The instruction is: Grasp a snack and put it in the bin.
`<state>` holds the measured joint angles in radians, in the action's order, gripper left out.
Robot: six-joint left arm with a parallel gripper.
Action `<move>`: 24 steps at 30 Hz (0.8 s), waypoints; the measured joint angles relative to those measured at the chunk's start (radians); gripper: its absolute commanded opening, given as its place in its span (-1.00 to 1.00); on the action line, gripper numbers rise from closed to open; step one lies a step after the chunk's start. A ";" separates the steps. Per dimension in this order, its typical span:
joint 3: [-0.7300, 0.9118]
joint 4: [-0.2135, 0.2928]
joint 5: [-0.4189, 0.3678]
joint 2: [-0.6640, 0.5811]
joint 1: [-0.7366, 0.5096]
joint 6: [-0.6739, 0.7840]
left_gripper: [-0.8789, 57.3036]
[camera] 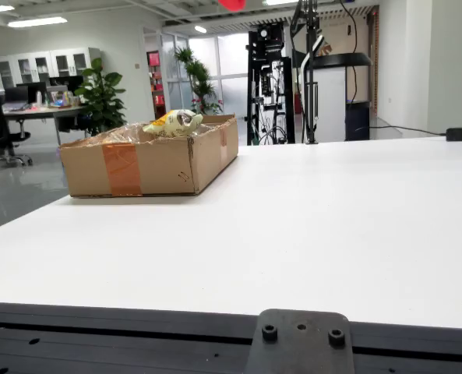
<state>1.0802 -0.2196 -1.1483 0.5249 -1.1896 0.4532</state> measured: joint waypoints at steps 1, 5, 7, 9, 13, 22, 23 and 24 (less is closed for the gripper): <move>0.037 0.006 0.016 -0.025 -0.002 0.002 -0.98; 0.183 0.040 0.080 -0.129 -0.016 -0.008 -0.98; 0.239 0.052 0.098 -0.169 -0.027 -0.025 -0.98; 0.278 0.065 0.110 -0.198 -0.040 -0.049 -0.98; 0.328 0.082 0.116 -0.235 -0.067 -0.100 -0.98; 0.366 0.113 0.076 -0.266 -0.109 -0.177 -0.98; 0.370 0.116 0.072 -0.269 -0.112 -0.181 -0.98; 0.372 0.119 0.070 -0.271 -0.114 -0.184 -0.98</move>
<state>1.4523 -0.1009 -1.0779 0.2539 -1.3036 0.2687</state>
